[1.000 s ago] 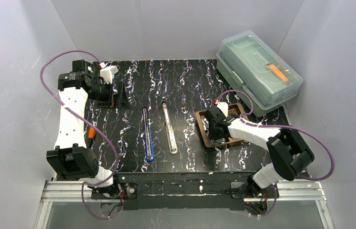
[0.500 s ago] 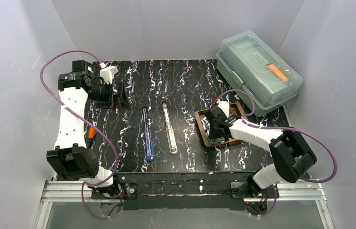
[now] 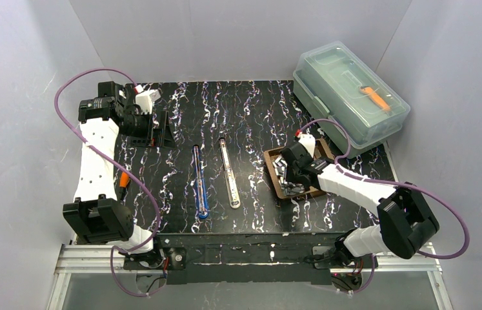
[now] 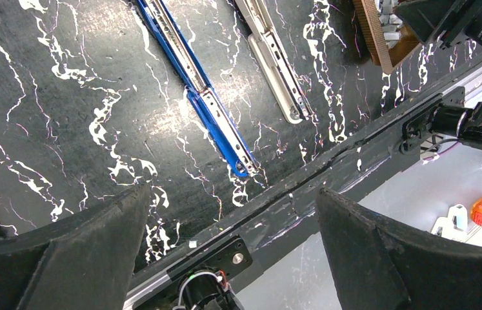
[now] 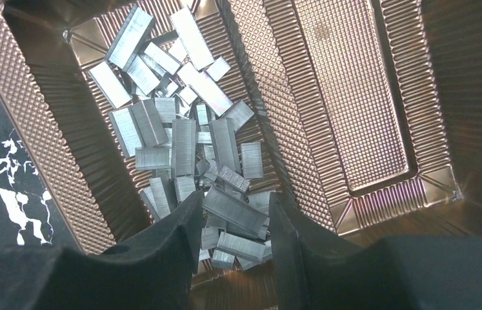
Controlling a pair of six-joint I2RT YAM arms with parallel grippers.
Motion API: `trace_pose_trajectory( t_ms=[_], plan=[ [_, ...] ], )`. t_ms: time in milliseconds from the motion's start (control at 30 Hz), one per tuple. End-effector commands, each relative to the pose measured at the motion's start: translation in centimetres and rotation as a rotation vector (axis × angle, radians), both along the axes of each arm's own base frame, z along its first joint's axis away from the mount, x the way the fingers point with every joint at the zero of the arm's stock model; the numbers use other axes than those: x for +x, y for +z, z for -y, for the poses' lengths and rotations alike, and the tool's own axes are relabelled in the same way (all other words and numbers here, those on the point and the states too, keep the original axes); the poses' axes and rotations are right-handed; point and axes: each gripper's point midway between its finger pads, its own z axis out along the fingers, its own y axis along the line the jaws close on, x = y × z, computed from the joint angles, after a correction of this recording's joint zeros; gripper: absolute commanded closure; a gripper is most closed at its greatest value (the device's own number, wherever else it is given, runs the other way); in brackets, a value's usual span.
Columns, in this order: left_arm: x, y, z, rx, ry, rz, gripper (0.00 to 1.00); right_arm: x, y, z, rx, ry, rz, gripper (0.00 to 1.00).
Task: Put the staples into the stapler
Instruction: Pick up the staple from the staple box, then place the staple at the center of the board.
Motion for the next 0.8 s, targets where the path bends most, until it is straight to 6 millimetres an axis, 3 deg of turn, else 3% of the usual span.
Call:
trace_pose_trajectory(
  t_ms=[0,133,300,567,767],
  plan=[
    [-0.5,0.9,0.4,-0.013,-0.020,0.017,0.01,0.9,3.1,-1.8,0.068,0.025,0.058,0.73],
    [-0.5,0.9,0.5,-0.016,-0.017,0.012,0.01,1.5,5.2,-4.4,0.100,0.069,0.082,0.73],
    [-0.5,0.8,0.3,-0.005,-0.012,0.009,0.01,1.1,6.0,-8.6,0.116,0.128,0.088,0.73],
    [-0.6,0.8,0.0,0.013,-0.005,0.012,0.01,-0.3,3.2,-13.1,0.084,0.140,0.057,0.74],
    [-0.7,0.9,0.0,0.014,-0.010,0.017,0.01,-0.9,0.7,-13.8,0.058,0.120,0.039,0.74]
  ],
)
